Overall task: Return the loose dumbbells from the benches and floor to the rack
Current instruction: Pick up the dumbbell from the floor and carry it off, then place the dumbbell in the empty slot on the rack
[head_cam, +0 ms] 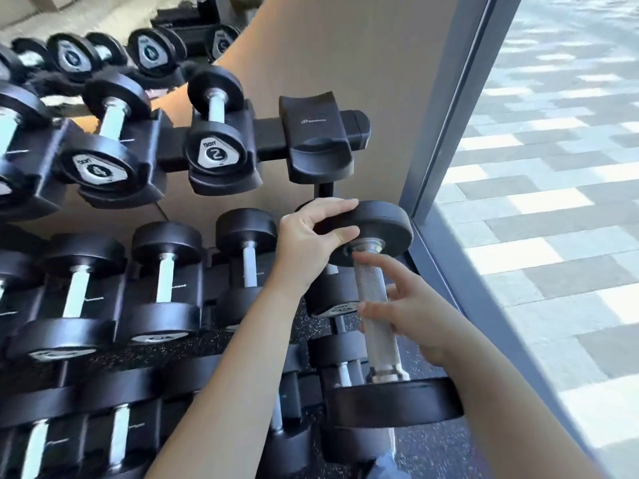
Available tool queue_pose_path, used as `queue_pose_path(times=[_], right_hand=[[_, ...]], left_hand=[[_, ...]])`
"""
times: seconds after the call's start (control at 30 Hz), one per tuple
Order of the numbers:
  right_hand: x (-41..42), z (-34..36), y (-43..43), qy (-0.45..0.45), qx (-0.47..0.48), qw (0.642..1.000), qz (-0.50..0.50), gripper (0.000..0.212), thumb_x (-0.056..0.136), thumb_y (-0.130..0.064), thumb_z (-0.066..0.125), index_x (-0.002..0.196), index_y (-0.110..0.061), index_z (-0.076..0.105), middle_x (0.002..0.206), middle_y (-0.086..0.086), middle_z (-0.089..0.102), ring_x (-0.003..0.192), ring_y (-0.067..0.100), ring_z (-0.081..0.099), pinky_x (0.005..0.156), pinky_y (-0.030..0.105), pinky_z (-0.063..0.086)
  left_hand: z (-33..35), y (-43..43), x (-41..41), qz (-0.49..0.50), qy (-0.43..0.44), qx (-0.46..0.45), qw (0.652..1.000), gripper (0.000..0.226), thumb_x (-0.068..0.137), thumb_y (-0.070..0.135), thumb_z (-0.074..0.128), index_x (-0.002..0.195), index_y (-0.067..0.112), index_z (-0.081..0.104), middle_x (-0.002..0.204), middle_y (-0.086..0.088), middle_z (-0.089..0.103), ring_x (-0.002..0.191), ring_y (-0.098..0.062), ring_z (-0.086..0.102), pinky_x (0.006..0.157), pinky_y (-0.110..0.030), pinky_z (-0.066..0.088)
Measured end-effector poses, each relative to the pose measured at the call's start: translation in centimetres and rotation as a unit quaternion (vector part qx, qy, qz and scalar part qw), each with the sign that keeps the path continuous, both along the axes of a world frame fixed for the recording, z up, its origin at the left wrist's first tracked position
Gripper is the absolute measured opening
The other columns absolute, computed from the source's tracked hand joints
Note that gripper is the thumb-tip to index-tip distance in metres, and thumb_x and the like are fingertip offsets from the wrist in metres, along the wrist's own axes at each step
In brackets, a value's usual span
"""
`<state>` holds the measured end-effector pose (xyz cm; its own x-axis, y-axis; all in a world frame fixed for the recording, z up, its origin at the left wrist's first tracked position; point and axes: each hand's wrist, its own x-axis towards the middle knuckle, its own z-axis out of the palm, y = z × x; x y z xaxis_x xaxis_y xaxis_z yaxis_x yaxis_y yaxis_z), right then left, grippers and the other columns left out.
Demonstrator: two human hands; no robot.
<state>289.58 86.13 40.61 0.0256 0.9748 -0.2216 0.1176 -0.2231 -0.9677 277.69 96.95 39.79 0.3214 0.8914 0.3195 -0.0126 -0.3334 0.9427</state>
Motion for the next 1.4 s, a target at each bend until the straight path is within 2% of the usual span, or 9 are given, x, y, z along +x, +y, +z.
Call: queue_pose_path(times=[0.1, 0.27, 0.4, 0.6, 0.83, 0.93, 1.07, 1.23, 1.4], right_hand=[[3.3, 0.3, 2.9, -0.001, -0.011, 1.0, 0.013, 0.055, 0.081, 0.005, 0.06, 0.117, -0.036, 0.053, 0.066, -0.011, 0.048, 0.043, -0.004, 0.048, 0.044, 0.007, 0.036], [7.2, 0.6, 7.0, -0.017, -0.02, 0.999, 0.044, 0.056, 0.082, 0.007, 0.057, 0.116, -0.037, 0.052, 0.082, -0.006, 0.051, 0.061, 0.007, 0.049, 0.048, 0.008, 0.038], [9.3, 0.8, 10.0, -0.015, -0.03, 0.998, 0.06, 0.056, 0.081, 0.006, 0.058, 0.115, -0.038, 0.053, 0.074, -0.009, 0.049, 0.049, 0.0, 0.049, 0.046, 0.008, 0.039], [10.1, 0.3, 15.0, -0.02, -0.023, 0.998, 0.055, 0.057, 0.081, 0.001, 0.06, 0.107, -0.049, 0.055, 0.073, 0.0, 0.05, 0.068, 0.024, 0.041, 0.066, 0.031, 0.04], [9.7, 0.5, 21.9, -0.035, -0.006, 0.999, 0.021, 0.058, 0.08, 0.001, 0.061, 0.102, -0.053, 0.055, 0.059, -0.003, 0.03, 0.054, 0.015, 0.03, 0.047, 0.016, 0.031], [9.2, 0.9, 25.1, -0.04, -0.016, 0.999, 0.008, 0.058, 0.08, -0.002, 0.06, 0.104, -0.055, 0.055, 0.064, 0.002, 0.032, 0.058, 0.022, 0.032, 0.054, 0.024, 0.035], [8.6, 1.7, 29.5, -0.032, -0.013, 0.999, 0.004, 0.061, 0.08, -0.001, 0.06, 0.092, -0.061, 0.054, 0.078, 0.014, 0.044, 0.077, 0.053, 0.053, 0.077, 0.049, 0.051], [8.2, 2.5, 33.8, -0.046, -0.005, 0.999, 0.017, 0.061, 0.078, 0.0, 0.06, 0.095, -0.058, 0.054, 0.082, 0.017, 0.049, 0.073, 0.033, 0.054, 0.086, 0.058, 0.048], [7.9, 2.6, 37.5, -0.052, 0.017, 0.998, 0.025, 0.059, 0.078, 0.003, 0.058, 0.105, -0.05, 0.053, 0.085, 0.007, 0.056, 0.075, 0.036, 0.056, 0.084, 0.052, 0.05]], left_hand=[[0.3, 2.5, 2.9, 0.027, -0.002, -0.007, 1.0, 0.037, 0.068, 0.003, 0.073, 0.091, 0.032, 0.068, 0.1, 0.01, 0.067, 0.101, -0.007, 0.06, 0.096, -0.03, 0.045], [0.5, 5.6, 6.1, 0.054, -0.006, -0.013, 0.998, 0.039, 0.067, 0.002, 0.073, 0.091, 0.033, 0.068, 0.098, 0.013, 0.067, 0.099, -0.004, 0.06, 0.094, -0.023, 0.045], [0.7, 8.2, 7.9, 0.064, -0.014, -0.022, 0.998, 0.039, 0.067, 0.002, 0.073, 0.089, 0.033, 0.069, 0.098, 0.012, 0.067, 0.101, -0.007, 0.06, 0.095, -0.027, 0.044], [0.9, 13.2, 8.4, 0.065, -0.006, -0.026, 0.998, 0.039, 0.068, 0.0, 0.073, 0.091, 0.031, 0.069, 0.102, 0.008, 0.066, 0.103, -0.007, 0.059, 0.097, -0.029, 0.043], [1.5, 20.5, 8.0, 0.037, -0.007, -0.031, 0.999, 0.042, 0.068, -0.002, 0.072, 0.094, 0.03, 0.067, 0.1, 0.011, 0.067, 0.103, -0.005, 0.059, 0.096, -0.026, 0.043], [1.8, 23.8, 7.7, 0.036, -0.007, -0.026, 0.999, 0.042, 0.068, -0.002, 0.072, 0.096, 0.029, 0.067, 0.103, 0.009, 0.067, 0.106, -0.007, 0.059, 0.098, -0.029, 0.042], [2.6, 27.9, 7.8, 0.042, -0.012, -0.014, 0.999, 0.04, 0.069, 0.002, 0.072, 0.092, 0.034, 0.068, 0.101, 0.014, 0.067, 0.104, -0.005, 0.059, 0.099, -0.032, 0.042], [3.3, 32.0, 7.4, 0.065, -0.022, -0.008, 0.998, 0.037, 0.068, 0.009, 0.072, 0.089, 0.04, 0.069, 0.107, 0.005, 0.067, 0.109, -0.012, 0.058, 0.102, -0.042, 0.041], [3.7, 35.1, 7.1, 0.085, -0.024, 0.006, 0.996, 0.041, 0.071, 0.001, 0.07, 0.088, 0.038, 0.067, 0.104, 0.005, 0.067, 0.105, -0.012, 0.059, 0.1, -0.041, 0.043]])
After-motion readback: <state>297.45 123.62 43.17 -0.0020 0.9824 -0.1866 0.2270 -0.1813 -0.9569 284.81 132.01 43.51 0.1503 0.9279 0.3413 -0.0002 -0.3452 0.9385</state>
